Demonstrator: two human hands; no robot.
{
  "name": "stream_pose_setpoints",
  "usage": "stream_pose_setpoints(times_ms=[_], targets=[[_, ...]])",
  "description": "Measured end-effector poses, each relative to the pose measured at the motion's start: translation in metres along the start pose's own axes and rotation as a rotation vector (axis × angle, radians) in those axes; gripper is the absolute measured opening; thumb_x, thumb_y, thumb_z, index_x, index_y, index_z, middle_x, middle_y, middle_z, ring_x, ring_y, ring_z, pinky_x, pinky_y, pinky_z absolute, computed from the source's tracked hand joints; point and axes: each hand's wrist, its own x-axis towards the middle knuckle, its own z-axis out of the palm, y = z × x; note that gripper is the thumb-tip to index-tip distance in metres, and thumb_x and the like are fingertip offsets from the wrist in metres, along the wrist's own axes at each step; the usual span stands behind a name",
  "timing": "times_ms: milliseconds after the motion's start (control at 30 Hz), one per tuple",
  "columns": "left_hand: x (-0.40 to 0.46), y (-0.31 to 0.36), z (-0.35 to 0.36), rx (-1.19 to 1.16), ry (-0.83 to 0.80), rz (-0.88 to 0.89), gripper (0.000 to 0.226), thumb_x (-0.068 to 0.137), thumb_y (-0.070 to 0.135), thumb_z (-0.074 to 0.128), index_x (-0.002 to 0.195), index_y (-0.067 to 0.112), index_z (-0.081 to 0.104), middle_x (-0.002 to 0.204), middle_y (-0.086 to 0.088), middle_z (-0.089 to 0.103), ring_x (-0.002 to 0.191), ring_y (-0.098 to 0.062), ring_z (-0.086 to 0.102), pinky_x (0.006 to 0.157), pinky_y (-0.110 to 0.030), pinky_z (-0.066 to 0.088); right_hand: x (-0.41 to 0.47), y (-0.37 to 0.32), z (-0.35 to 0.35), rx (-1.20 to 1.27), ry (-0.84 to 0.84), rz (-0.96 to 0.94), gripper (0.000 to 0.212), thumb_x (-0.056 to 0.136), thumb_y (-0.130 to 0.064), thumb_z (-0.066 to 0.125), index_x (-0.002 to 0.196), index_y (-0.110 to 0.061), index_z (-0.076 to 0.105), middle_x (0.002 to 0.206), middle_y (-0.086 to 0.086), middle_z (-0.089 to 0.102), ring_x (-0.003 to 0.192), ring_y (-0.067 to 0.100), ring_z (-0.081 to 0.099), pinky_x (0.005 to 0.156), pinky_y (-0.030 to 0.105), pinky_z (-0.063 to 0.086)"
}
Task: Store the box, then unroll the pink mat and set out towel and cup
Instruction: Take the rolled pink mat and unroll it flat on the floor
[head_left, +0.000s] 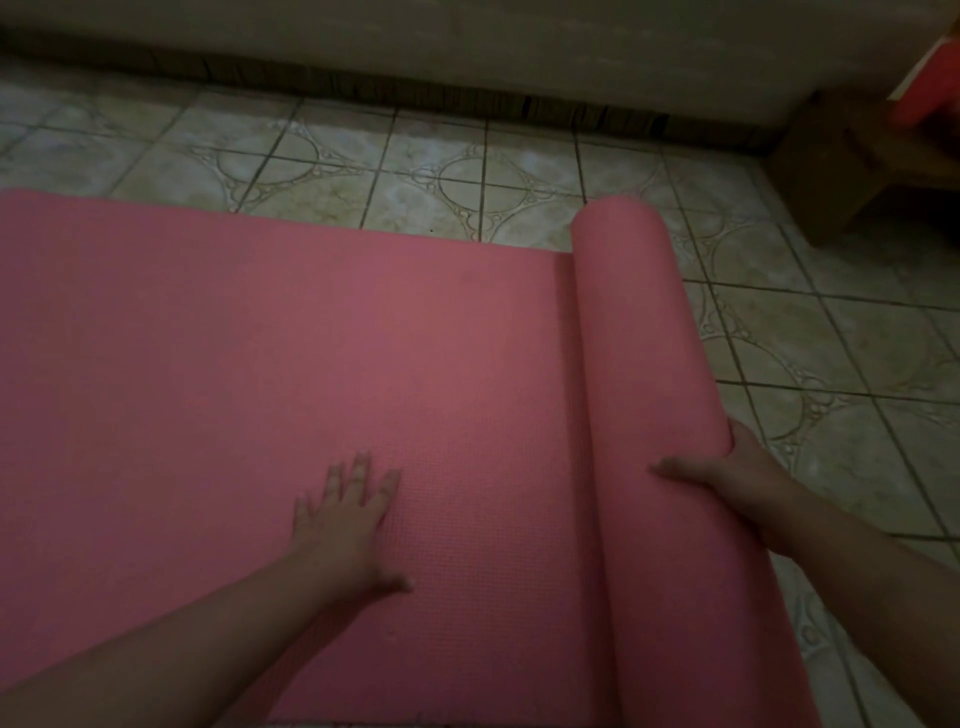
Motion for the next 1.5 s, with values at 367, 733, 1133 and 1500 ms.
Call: stream_pose_setpoints(times_ms=[367, 733, 1133, 1500], targets=[[-0.017, -0.081, -0.005, -0.143, 0.049, -0.037, 0.141, 0.051, 0.075, 0.071, 0.143, 0.014, -0.017, 0.154, -0.007, -0.026, 0.145, -0.032, -0.012, 0.118, -0.049, 0.01, -0.014, -0.011, 0.059, 0.029, -0.044, -0.1, 0.09, 0.052, -0.023, 0.093, 0.129, -0.019, 0.046, 0.102, -0.006, 0.066, 0.086, 0.008, 0.065, 0.069, 0.024, 0.052], [-0.019, -0.048, -0.01, -0.164, 0.071, -0.068, 0.112, 0.067, 0.075, 0.057, 0.15, 0.025, 0.0, 0.158, -0.013, -0.015, 0.146, -0.033, -0.006, 0.119, -0.044, 0.011, -0.015, -0.003, 0.033, -0.001, -0.002, -0.021, 0.12, 0.048, -0.033, 0.093, 0.148, -0.015, 0.028, 0.141, 0.007, 0.049, 0.117, 0.021, 0.055, 0.097, 0.035, 0.046], [0.017, 0.041, -0.027, -0.01, -0.004, 0.095, 0.111, 0.068, 0.073, 0.058, 0.149, 0.03, -0.004, 0.158, -0.005, -0.021, 0.146, -0.031, -0.01, 0.114, -0.059, 0.011, -0.014, 0.015, 0.0, 0.05, -0.019, -0.027, 0.104, 0.053, -0.04, 0.084, 0.141, -0.016, 0.036, 0.129, 0.005, 0.057, 0.107, 0.019, 0.06, 0.09, 0.033, 0.048], [0.017, 0.034, -0.024, 0.034, -0.014, 0.085, 0.126, 0.061, 0.068, 0.07, 0.149, 0.028, -0.011, 0.156, -0.008, -0.026, 0.145, -0.035, -0.011, 0.116, -0.055, 0.012, -0.002, 0.011, 0.015, -0.239, 0.068, -0.078, 0.116, 0.04, -0.037, 0.094, 0.14, -0.019, 0.038, 0.124, 0.006, 0.062, 0.107, 0.025, 0.061, 0.097, 0.045, 0.049]])
